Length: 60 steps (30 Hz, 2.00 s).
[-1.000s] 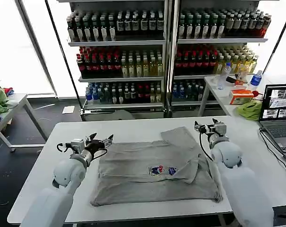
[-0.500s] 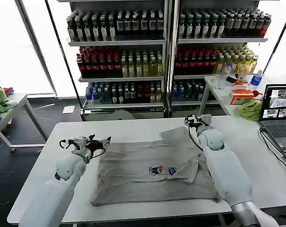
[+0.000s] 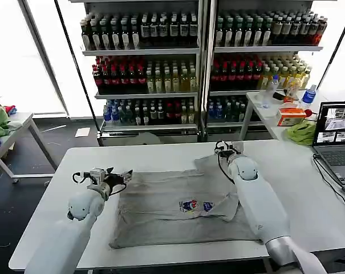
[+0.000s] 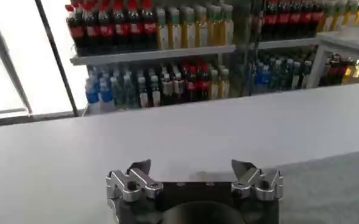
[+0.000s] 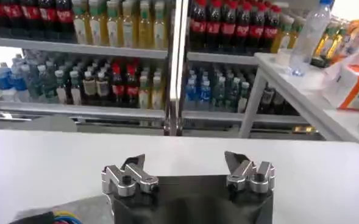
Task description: Fold and organize the clothes.
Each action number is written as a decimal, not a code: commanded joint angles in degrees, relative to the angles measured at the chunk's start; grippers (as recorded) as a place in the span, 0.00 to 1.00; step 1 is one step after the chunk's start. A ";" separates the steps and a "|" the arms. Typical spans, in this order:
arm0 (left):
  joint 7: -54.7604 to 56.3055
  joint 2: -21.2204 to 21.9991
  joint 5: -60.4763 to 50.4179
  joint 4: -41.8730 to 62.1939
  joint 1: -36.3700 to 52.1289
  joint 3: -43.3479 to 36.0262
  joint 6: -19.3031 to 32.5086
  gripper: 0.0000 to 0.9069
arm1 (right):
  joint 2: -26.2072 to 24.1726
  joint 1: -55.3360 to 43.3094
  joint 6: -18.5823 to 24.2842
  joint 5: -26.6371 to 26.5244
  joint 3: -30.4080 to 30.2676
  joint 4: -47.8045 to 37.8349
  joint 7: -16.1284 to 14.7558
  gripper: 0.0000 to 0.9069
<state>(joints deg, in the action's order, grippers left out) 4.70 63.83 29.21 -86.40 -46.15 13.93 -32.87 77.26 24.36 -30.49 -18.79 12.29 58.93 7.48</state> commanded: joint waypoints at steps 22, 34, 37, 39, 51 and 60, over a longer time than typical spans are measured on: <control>-0.46 1.13 -0.65 1.84 0.28 -0.94 0.00 1.00 | 1.02 0.93 -0.54 0.20 -0.19 -1.15 0.59 1.00; -0.43 1.73 -0.36 2.69 0.37 -1.55 -0.13 0.81 | 1.23 1.98 -0.84 0.25 -0.15 -0.75 1.08 1.00; -0.45 1.84 -0.53 2.75 0.12 -1.88 -0.13 0.62 | 1.34 2.58 -0.98 0.25 0.09 -0.38 1.29 0.89; -0.46 1.91 -0.55 2.83 0.02 -1.86 -0.13 0.44 | 1.31 3.23 -1.12 0.22 0.31 0.00 1.28 0.83; -0.31 1.87 -0.60 2.66 -0.51 -1.86 -0.15 0.01 | 0.81 5.58 -1.78 0.19 0.37 2.27 2.19 0.00; -0.60 2.68 -0.76 2.66 -0.51 -2.12 -0.08 0.01 | -0.52 7.77 -2.08 -0.16 0.63 6.28 2.24 0.00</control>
<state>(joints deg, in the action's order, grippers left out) 4.23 66.18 28.47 -83.93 -46.89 11.83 -32.86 77.24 30.71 -32.39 -18.76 12.95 62.67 9.61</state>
